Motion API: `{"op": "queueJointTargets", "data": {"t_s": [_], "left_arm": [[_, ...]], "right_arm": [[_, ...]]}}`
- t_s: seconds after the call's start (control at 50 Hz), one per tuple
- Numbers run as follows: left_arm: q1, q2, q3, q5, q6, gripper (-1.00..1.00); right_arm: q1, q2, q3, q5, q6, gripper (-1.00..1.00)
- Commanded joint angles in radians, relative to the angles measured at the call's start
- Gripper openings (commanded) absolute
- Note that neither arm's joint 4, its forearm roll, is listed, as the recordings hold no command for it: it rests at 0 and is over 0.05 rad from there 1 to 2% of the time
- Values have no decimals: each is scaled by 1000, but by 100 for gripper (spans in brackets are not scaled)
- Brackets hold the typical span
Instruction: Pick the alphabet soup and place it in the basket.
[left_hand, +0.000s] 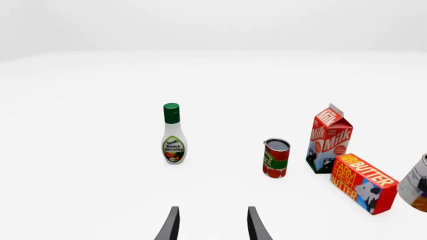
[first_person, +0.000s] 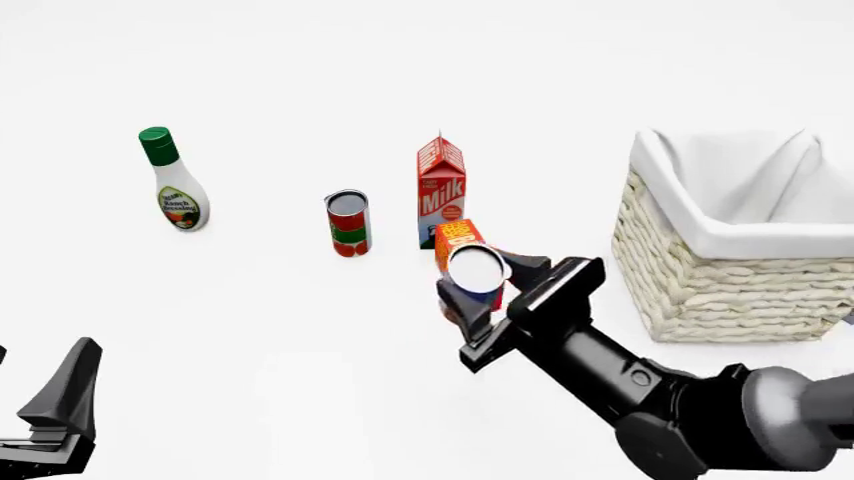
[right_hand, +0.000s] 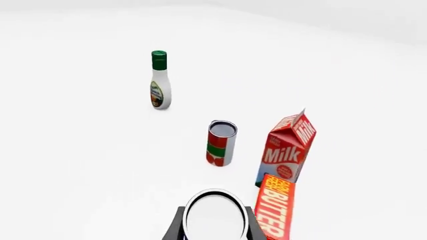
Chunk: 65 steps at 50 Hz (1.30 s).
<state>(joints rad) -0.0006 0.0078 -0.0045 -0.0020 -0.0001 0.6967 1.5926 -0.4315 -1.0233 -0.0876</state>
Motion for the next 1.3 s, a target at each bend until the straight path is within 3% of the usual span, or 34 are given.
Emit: {"op": "queueJointTargets", "data": {"t_s": [0.02,0.34,0.78,0.94,1.3], "left_arm": [[0,0,0,0,0,100],[0,0,0,0,0,100],[0,0,0,0,0,100],[0,0,0,0,0,100],[0,0,0,0,0,100]], "right_arm": [[-58,-215,49,80,-1,-100],[-203,-539,85,260,-14,-100],[-447,-851,48,518,-36,-100],[-535,-918,22,592,-52,-100],[-735,-990,-22,685,-20,-100]]}}
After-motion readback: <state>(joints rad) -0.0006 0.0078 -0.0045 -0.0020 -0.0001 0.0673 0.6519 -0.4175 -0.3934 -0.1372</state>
